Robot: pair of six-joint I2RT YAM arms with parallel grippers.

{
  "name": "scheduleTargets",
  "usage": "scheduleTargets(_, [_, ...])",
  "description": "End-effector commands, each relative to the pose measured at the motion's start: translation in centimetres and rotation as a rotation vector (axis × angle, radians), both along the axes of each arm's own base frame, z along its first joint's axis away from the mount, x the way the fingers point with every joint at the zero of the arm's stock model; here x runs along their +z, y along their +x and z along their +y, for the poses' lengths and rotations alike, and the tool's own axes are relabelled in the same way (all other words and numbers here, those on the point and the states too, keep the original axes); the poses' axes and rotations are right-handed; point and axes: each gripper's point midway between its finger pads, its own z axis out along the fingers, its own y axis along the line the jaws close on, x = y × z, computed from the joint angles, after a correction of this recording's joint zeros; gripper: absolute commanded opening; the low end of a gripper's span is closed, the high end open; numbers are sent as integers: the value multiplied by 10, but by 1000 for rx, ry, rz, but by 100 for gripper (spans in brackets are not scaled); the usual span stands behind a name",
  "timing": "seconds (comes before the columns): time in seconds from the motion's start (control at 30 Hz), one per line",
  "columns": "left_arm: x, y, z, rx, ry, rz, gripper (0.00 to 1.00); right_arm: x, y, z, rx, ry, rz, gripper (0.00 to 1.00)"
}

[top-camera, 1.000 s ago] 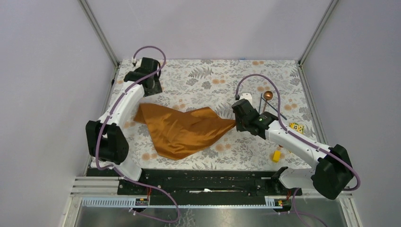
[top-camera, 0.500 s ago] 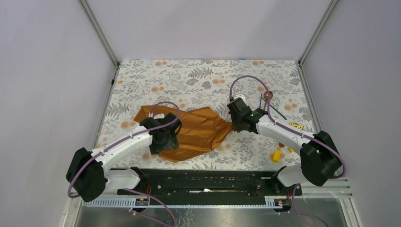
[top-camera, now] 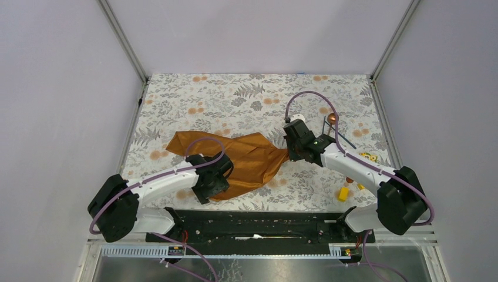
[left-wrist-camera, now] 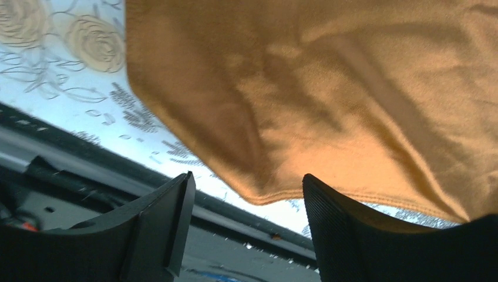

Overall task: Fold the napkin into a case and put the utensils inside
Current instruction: Turn over the crumpled napkin at the center of the board.

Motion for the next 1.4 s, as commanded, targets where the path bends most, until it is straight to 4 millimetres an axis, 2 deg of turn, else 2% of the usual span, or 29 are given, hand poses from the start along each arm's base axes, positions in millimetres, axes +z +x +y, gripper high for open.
scheduleTargets(0.0, [-14, 11, -12, 69, -60, -38, 69, 23, 5, 5, 9, 58, -60, 0])
scheduleTargets(0.07, [-21, 12, -10, 85, -71, -36, 61, 27, 4, 6, 11, 66, -64, 0])
scheduleTargets(0.13, [-23, 17, -7, 88, -76, -49, 48, 33, 5, 6, 6, 77, -78, 0])
scheduleTargets(0.17, [-21, 21, -2, 89, -61, -65, 40, 38, 6, 6, 2, 83, -89, 0])
scheduleTargets(0.23, [-2, 39, 5, 75, -36, -126, 25, 51, 9, 6, -5, 98, -117, 0])
scheduleTargets(0.27, [20, 54, 5, 70, -31, -185, 15, 61, 12, 7, -8, 108, -137, 0])
scheduleTargets(0.3, [37, 63, 12, 57, 0, -235, 11, 74, 13, 7, -12, 123, -164, 0])
scheduleTargets(0.33, [69, 81, 12, 50, 2, -324, 3, 91, 15, 6, -15, 145, -205, 0])
scheduleTargets(0.37, [100, 92, 15, 34, 11, -400, 0, 107, 17, 7, -8, 164, -243, 0])
scheduleTargets(0.43, [160, 107, 16, -25, -2, -552, 0, 144, 15, 11, 47, 223, -333, 0])
scheduleTargets(0.5, [219, 113, 21, -78, -27, -701, 0, 186, 1, 27, 211, 332, -439, 0])
scheduleTargets(0.57, [278, 110, 28, -124, -81, -872, 0, 231, -14, 34, 311, 440, -577, 0])
scheduleTargets(0.7, [373, 89, 31, -238, -227, -1174, 0, 298, -59, 40, 499, 606, -729, 0])
scheduleTargets(0.77, [410, 75, 32, -294, -287, -1292, 0, 325, -82, 44, 586, 682, -759, 0])
scheduleTargets(0.87, [453, 59, 36, -342, -334, -1423, 0, 360, -109, 45, 670, 783, -805, 0])
scheduleTargets(0.93, [471, 58, 38, -345, -328, -1478, 0, 380, -115, 42, 667, 830, -845, 0])
scheduleTargets(0.97, [476, 61, 41, -324, -308, -1489, 0, 386, -111, 40, 636, 842, -859, 0])
scheduleTargets(1.0, [479, 67, 46, -293, -277, -1493, 0, 390, -102, 37, 577, 838, -872, 0])
scheduleTargets(1.07, [482, 85, 51, -233, -196, -1494, 0, 393, -65, 19, 348, 787, -902, 0])
scheduleTargets(1.17, [475, 120, 68, -55, -21, -1427, 0, 378, -7, -6, 31, 645, -899, 0])
scheduleTargets(1.2, [472, 133, 71, -11, 53, -1401, 0, 370, 11, -7, -25, 589, -883, 0])
scheduleTargets(1.23, [464, 153, 70, 18, 150, -1349, 0, 363, 29, -7, -61, 531, -864, 0])
scheduleTargets(1.3, [451, 188, 73, 44, 278, -1266, 0, 336, 67, 8, -66, 441, -781, 0])
scheduleTargets(1.37, [421, 236, 77, 31, 294, -1153, 0, 304, 105, 23, -42, 415, -655, 0])
